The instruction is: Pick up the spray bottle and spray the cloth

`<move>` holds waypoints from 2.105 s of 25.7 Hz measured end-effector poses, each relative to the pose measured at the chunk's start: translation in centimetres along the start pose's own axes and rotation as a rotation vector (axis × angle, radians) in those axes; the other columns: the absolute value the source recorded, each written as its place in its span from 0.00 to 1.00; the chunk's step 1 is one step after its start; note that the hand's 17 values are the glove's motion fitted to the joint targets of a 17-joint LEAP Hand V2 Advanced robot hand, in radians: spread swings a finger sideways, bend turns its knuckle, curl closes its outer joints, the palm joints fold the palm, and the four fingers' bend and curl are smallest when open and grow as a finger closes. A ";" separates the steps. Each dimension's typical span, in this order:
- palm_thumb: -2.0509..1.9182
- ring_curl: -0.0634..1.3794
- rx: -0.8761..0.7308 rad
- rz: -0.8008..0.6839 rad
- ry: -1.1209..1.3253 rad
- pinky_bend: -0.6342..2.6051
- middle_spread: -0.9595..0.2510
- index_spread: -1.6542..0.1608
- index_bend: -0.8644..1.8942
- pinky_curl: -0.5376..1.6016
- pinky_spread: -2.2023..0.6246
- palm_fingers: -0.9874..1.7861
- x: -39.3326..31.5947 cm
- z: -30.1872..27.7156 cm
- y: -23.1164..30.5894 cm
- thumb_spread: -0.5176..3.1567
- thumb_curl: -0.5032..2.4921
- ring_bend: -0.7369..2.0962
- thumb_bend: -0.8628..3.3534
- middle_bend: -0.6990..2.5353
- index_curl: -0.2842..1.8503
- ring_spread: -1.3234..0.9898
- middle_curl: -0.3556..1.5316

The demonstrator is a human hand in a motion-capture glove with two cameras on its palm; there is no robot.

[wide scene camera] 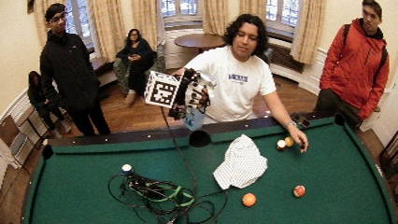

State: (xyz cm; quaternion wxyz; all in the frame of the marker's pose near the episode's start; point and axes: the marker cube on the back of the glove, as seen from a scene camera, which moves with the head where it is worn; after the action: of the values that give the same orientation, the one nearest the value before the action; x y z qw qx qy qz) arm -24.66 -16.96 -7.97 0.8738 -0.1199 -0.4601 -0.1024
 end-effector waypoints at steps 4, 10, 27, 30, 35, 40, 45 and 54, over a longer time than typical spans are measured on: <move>0.75 0.38 -0.167 0.136 0.137 0.35 0.64 0.78 0.47 0.45 0.68 0.86 -0.1 2.2 -2.4 0.25 0.42 0.54 0.20 0.44 0.39 0.49 0.49; 0.76 0.38 -0.492 0.366 0.258 0.35 0.64 0.78 0.47 0.45 0.68 0.86 1.3 8.8 -4.2 0.24 0.43 0.54 0.20 0.44 0.40 0.49 0.49; 0.75 0.38 -0.881 0.719 0.633 0.35 0.64 0.78 0.45 0.45 0.68 0.86 14.0 22.2 -4.4 0.24 0.44 0.54 0.20 0.44 0.41 0.49 0.49; 0.75 0.38 -0.929 0.754 0.668 0.35 0.64 0.77 0.45 0.45 0.68 0.86 15.6 23.7 -4.1 0.24 0.44 0.54 0.20 0.44 0.41 0.49 0.49; 0.75 0.38 -0.966 0.787 0.696 0.35 0.64 0.77 0.45 0.45 0.68 0.86 16.9 24.5 -3.8 0.24 0.44 0.54 0.20 0.44 0.41 0.49 0.49; 0.75 0.38 -0.959 0.786 0.698 0.35 0.64 0.77 0.45 0.45 0.68 0.86 16.7 24.1 -3.9 0.24 0.44 0.54 0.20 0.44 0.41 0.49 0.48; 0.75 0.38 -0.880 0.668 0.621 0.35 0.64 0.77 0.44 0.45 0.68 0.86 13.8 22.9 -4.7 0.24 0.44 0.54 0.20 0.44 0.41 0.49 0.48; 0.75 0.38 -0.600 0.176 0.247 0.34 0.64 0.77 0.44 0.45 0.68 0.86 3.4 19.7 -6.3 0.24 0.45 0.54 0.20 0.44 0.42 0.49 0.48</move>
State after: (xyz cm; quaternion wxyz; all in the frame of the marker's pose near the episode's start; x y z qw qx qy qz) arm -39.99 -17.22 6.39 0.8541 -0.3979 -0.2879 -0.1711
